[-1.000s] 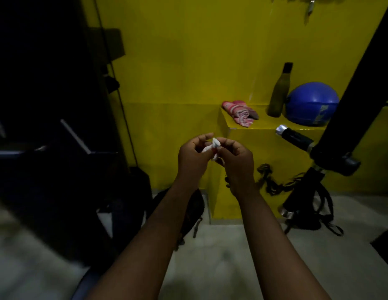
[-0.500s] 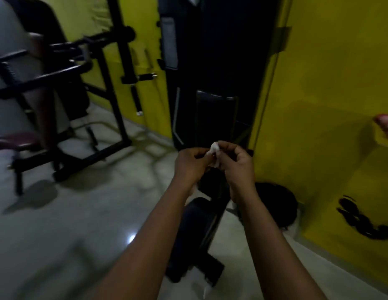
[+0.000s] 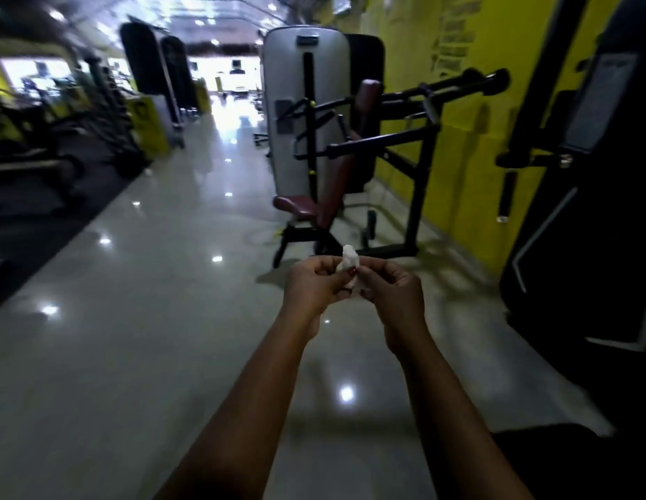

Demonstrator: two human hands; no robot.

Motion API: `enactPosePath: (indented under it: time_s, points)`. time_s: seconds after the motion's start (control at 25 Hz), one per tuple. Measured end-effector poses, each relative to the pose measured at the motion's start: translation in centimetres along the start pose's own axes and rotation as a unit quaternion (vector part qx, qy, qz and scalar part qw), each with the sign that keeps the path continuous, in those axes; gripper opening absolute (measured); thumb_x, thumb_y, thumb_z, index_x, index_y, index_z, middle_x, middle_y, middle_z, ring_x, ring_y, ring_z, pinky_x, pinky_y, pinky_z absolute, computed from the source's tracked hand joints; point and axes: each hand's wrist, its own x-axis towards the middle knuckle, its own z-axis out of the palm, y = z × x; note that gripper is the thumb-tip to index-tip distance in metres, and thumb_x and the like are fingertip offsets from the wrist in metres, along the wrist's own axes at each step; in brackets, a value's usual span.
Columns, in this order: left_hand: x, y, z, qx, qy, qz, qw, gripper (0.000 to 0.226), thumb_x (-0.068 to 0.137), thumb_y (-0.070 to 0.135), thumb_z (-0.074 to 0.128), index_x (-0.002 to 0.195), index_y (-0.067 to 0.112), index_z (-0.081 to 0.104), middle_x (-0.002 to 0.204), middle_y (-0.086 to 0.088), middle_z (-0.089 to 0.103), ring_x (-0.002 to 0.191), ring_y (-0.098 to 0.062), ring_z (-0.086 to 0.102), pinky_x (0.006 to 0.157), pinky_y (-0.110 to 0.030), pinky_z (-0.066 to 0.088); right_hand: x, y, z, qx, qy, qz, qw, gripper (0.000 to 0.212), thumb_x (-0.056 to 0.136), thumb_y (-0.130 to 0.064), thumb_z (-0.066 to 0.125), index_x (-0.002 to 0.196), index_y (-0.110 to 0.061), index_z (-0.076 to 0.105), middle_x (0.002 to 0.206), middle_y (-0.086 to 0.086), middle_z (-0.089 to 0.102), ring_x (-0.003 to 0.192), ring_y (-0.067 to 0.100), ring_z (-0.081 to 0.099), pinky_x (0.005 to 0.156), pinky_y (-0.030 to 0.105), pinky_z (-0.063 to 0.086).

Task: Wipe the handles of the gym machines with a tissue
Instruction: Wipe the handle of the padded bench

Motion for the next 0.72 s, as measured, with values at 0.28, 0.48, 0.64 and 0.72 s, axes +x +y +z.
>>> enactPosePath:
  time_s: [0.28,0.48,0.64,0.72]
  points:
    - [5.4,2.5,-21.0,-0.049,0.099,-0.01,0.994,0.029,0.087,0.015,0.069,0.112,0.002,0.065,0.099,-0.014,0.072,0.087,-0.02,0.071,0.073,-0.027,0.057,3.3,3.5,21.6,-0.002,-0.092,-0.042,0.995,0.014,0.09,-0.008,0.062,0.093,-0.017,0.072,0.084,0.001,0.074,0.076,0.014,0.067,0.065,0.03,0.05]
    - [10.4,1.3,-29.3,-0.048,0.195,-0.013,0.98,0.022,0.09,0.014,0.065,0.11,0.007,0.067,0.094,-0.011,0.073,0.087,-0.022,0.071,0.071,-0.029,0.057,5.9,6.4,31.3,0.01,-0.096,-0.01,0.995,0.021,0.089,-0.007,0.062,0.106,-0.017,0.069,0.085,0.0,0.071,0.072,0.007,0.064,0.06,0.021,0.05]
    - [15.8,0.2,-33.4,-0.025,0.22,0.004,0.975,0.011,0.09,0.013,0.064,0.098,0.013,0.071,0.088,-0.007,0.074,0.087,-0.021,0.071,0.074,-0.028,0.058,10.6,8.9,37.0,0.056,-0.11,0.033,0.992,0.023,0.088,-0.006,0.061,0.107,-0.017,0.069,0.086,-0.003,0.071,0.074,0.006,0.065,0.061,0.021,0.052]
    - [20.1,0.1,-35.5,-0.035,0.216,0.015,0.976,0.014,0.089,0.015,0.066,0.101,0.009,0.071,0.09,-0.011,0.075,0.087,-0.023,0.072,0.076,-0.029,0.059,14.6,10.3,39.9,0.071,-0.12,0.044,0.989,0.022,0.088,-0.006,0.061,0.107,-0.017,0.068,0.089,-0.001,0.071,0.077,0.009,0.066,0.063,0.023,0.053]
